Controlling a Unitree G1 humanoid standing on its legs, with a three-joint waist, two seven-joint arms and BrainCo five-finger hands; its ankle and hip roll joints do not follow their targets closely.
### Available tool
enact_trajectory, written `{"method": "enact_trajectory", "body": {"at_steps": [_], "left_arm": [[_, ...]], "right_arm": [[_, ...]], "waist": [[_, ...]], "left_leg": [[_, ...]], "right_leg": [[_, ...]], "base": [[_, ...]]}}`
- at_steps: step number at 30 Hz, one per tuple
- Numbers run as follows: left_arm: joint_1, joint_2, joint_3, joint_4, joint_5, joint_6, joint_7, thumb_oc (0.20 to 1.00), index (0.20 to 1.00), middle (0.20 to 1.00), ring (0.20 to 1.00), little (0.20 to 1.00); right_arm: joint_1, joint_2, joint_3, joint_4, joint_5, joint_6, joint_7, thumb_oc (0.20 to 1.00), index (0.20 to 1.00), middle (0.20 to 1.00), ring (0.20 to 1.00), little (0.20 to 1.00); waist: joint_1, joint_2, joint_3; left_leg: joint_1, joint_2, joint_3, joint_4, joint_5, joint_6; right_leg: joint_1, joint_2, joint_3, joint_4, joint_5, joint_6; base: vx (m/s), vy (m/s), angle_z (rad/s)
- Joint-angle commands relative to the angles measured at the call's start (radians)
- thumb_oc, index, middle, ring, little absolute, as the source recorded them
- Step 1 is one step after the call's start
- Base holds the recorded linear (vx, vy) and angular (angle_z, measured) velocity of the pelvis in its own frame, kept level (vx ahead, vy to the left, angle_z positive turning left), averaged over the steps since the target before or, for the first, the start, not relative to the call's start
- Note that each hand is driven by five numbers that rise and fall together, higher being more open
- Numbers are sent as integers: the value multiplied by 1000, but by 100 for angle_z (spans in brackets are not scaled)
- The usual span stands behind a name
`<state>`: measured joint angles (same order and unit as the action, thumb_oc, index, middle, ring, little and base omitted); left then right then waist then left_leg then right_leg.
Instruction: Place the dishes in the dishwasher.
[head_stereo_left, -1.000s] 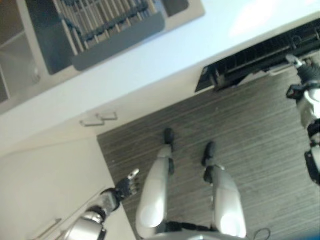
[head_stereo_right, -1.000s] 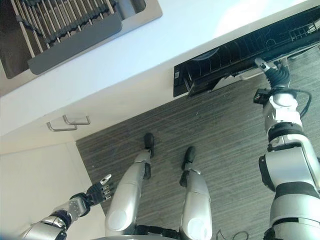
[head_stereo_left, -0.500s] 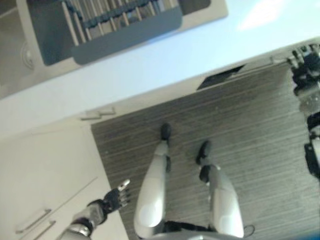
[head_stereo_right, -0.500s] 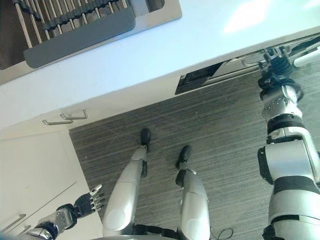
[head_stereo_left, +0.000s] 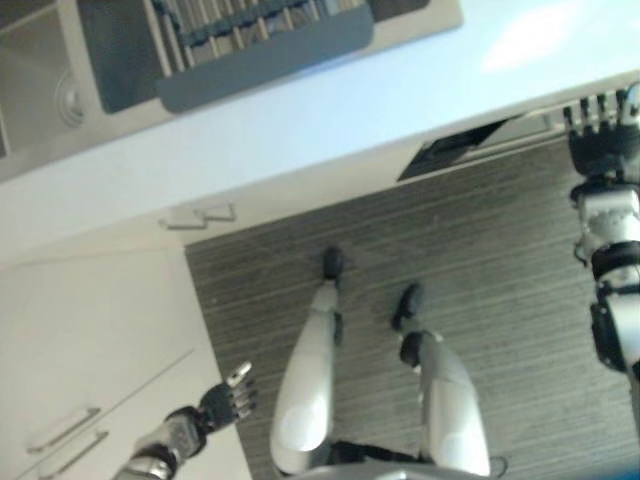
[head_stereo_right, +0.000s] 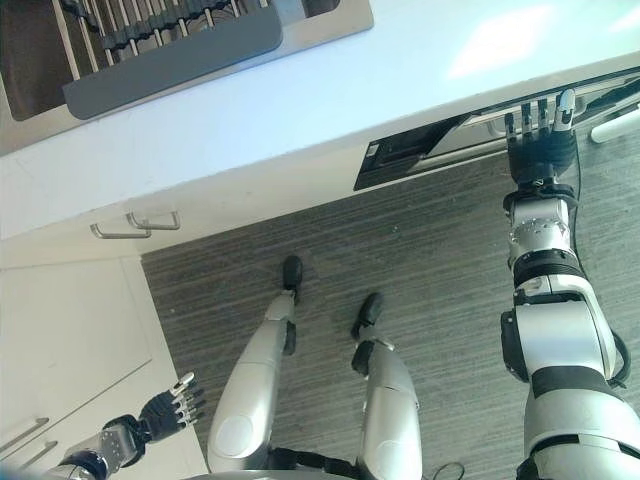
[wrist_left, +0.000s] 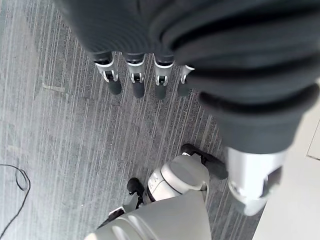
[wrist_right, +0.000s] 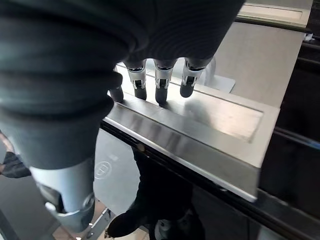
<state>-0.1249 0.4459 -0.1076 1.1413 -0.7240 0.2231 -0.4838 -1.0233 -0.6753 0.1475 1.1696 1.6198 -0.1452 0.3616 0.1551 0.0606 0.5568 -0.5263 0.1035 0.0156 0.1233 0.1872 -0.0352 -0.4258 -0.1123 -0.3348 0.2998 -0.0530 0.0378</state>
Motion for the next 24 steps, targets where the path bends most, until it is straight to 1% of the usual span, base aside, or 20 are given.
{"method": "enact_trajectory", "body": {"at_steps": [1, 3, 4, 5, 6, 7, 9, 10, 12, 13, 14, 15, 16, 17, 18, 20, 21, 22, 23, 24], "left_arm": [[39, 57, -26, 19, 53, -11, 34, 1000, 1000, 1000, 1000, 1000], [28, 16, -40, 55, 37, -38, 53, 1000, 1000, 1000, 1000, 1000], [28, 1, -44, 69, 18, -47, 61, 1000, 1000, 1000, 1000, 1000], [39, -36, -33, 82, -75, -80, 64, 1000, 1000, 1000, 1000, 1000], [35, -69, 2, 77, -185, -71, 55, 1000, 1000, 1000, 1000, 1000], [36, -97, 25, 64, -216, -75, 56, 1000, 1000, 1000, 1000, 1000], [69, -167, 68, 15, -343, -123, 56, 1000, 1000, 1000, 1000, 1000], [79, -171, 76, 9, -361, -128, 53, 1000, 1000, 1000, 1000, 1000], [132, -205, 151, -35, -422, -124, 67, 1000, 1000, 1000, 1000, 1000], [143, -210, 170, -40, -421, -126, 59, 1000, 1000, 1000, 1000, 1000], [157, -217, 189, -44, -391, -186, 13, 1000, 1000, 1000, 1000, 1000], [165, -222, 178, -50, -380, -195, 26, 1000, 1000, 1000, 1000, 1000], [172, -232, 166, -47, -377, -147, 5, 1000, 1000, 1000, 1000, 1000], [172, -238, 155, -28, -342, -126, -4, 1000, 1000, 1000, 1000, 1000], [170, -242, 144, -13, -319, -123, -8, 1000, 1000, 1000, 1000, 1000], [156, -251, 93, 49, -227, -134, -34, 1000, 1000, 1000, 1000, 1000], [134, -251, 29, 95, -104, -150, -48, 1000, 1000, 1000, 1000, 1000], [106, -249, -27, 128, -20, -172, -59, 1000, 1000, 1000, 1000, 1000], [89, -246, -45, 130, -5, -171, -66, 1000, 1000, 1000, 1000, 1000], [64, -245, -71, 126, 3, -139, -89, 1000, 1000, 1000, 1000, 1000]], "right_arm": [[-128, 85, 7, -212, -11, 43, 276, 1000, 1000, 1000, 1000, 1000], [-23, 136, -19, -209, -5, 79, 308, 1000, 1000, 1000, 1000, 1000], [30, 152, -33, -220, 16, 99, 317, 1000, 1000, 1000, 1000, 1000], [185, 219, -60, -277, 111, 128, 362, 1000, 1000, 1000, 1000, 1000], [301, 267, -94, -313, 216, 207, 419, 1000, 1000, 1000, 1000, 1000], [397, 314, -112, -335, 201, 218, 433, 1000, 1000, 1000, 1000, 1000], [587, 376, -188, -343, 171, 264, 434, 1000, 1000, 1000, 1000, 1000], [608, 383, -195, -346, 170, 267, 429, 1000, 1000, 1000, 1000, 1000], [758, 425, -259, -337, 115, 300, 416, 1000, 1000, 1000, 1000, 1000], [784, 434, -274, -329, 125, 312, 411, 1000, 1000, 1000, 1000, 1000], [831, 462, -305, -311, 194, 353, 399, 1000, 1000, 1000, 1000, 1000], [858, 472, -323, -296, 182, 366, 385, 1000, 1000, 1000, 1000, 1000], [884, 492, -332, -278, 132, 352, 330, 1000, 1000, 1000, 1000, 1000], [899, 500, -340, -238, 72, 355, 317, 1000, 1000, 1000, 1000, 1000], [910, 503, -338, -207, 43, 357, 320, 1000, 1000, 1000, 1000, 1000], [946, 490, -329, -89, -139, 346, 352, 1000, 1000, 1000, 1000, 1000], [966, 471, -263, 12, -427, 240, 346, 1000, 1000, 1000, 1000, 1000], [970, 449, -176, 86, -733, 147, 281, 1000, 1000, 1000, 1000, 1000], [972, 436, -127, 127, -830, 124, 263, 1000, 1000, 1000, 1000, 1000], [980, 428, -61, 168, -874, 132, 253, 1000, 1000, 1000, 1000, 1000]], "waist": [[84, -66, -38], [65, -54, -50], [57, -50, -55], [31, -52, -89], [4, -54, -114], [-19, -48, -133], [-69, -22, -180], [-75, -22, -187], [-109, -24, -240], [-117, -26, -254], [-133, -30, -283], [-139, -30, -301], [-147, -29, -318], [-155, -27, -329], [-160, -26, -336], [-172, -25, -355], [-180, -27, -367], [-185, -27, -370], [-186, -28, -369], [-185, -29, -371]], "left_leg": [[54, 14, 18, 177, -229, -39], [86, 19, 29, 177, -236, -38], [85, 20, 39, 177, -213, -30], [114, 27, 57, 177, -222, -31], [138, 33, 77, 177, -233, -32], [160, 38, 88, 177, -239, -34], [216, 44, 109, 177, -250, -35], [222, 44, 111, 177, -252, -35], [265, 54, 121, 177, -258, -41], [276, 57, 122, 177, -259, -43], [296, 62, 126, 177, -262, -47], [306, 64, 127, 177, -265, -48], [319, 68, 125, 177, -267, -50], [329, 71, 120, 177, -270, -50], [334, 72, 118, 177, -273, -49], [342, 75, 116, 177, -278, -47], [340, 77, 118, 177, -274, -49], [330, 85, 125, 177, -265, -55], [324, 91, 127, 177, -258, -60], [319, 93, 120, 177, -251, -64]], "right_leg": [[66, -125, 41, 0, 15, 139], [93, -121, 38, 0, 5, 128], [93, -123, 27, 0, 22, 114], [114, -118, 31, 0, 17, 113], [130, -111, 39, 0, 7, 109], [146, -104, 47, 0, 1, 101], [194, -100, 62, 0, -11, 88], [199, -100, 63, 0, -11, 87], [232, -97, 75, 0, -17, 82], [240, -96, 78, 0, -18, 81], [254, -94, 84, 0, -20, 81], [263, -93, 85, 0, -22, 81], [273, -91, 90, 0, -25, 77], [280, -86, 99, 0, -29, 73], [284, -83, 104, 0, -30, 72], [298, -77, 113, 0, -34, 72], [304, -75, 113, 0, -36, 70], [305, -74, 108, 0, -38, 68], [306, -72, 105, 0, -40, 66], [310, -66, 103, 0, -46, 62]], "base": [[-135, 126, 0], [-131, 182, -4], [-118, 160, -2], [-114, 117, 2], [-29, 126, 16], [-66, 171, 20], [-40, 147, -3], [5, 44, -21], [41, -11, 8], [54, -29, 25], [58, -27, 20], [50, -4, -6], [54, 37, -4], [41, 54, -8], [61, 57, -16], [43, 31, -18], [-22, 15, -8], [-51, 13, -2], [-56, 10, -10], [-36, 10, -13]]}}
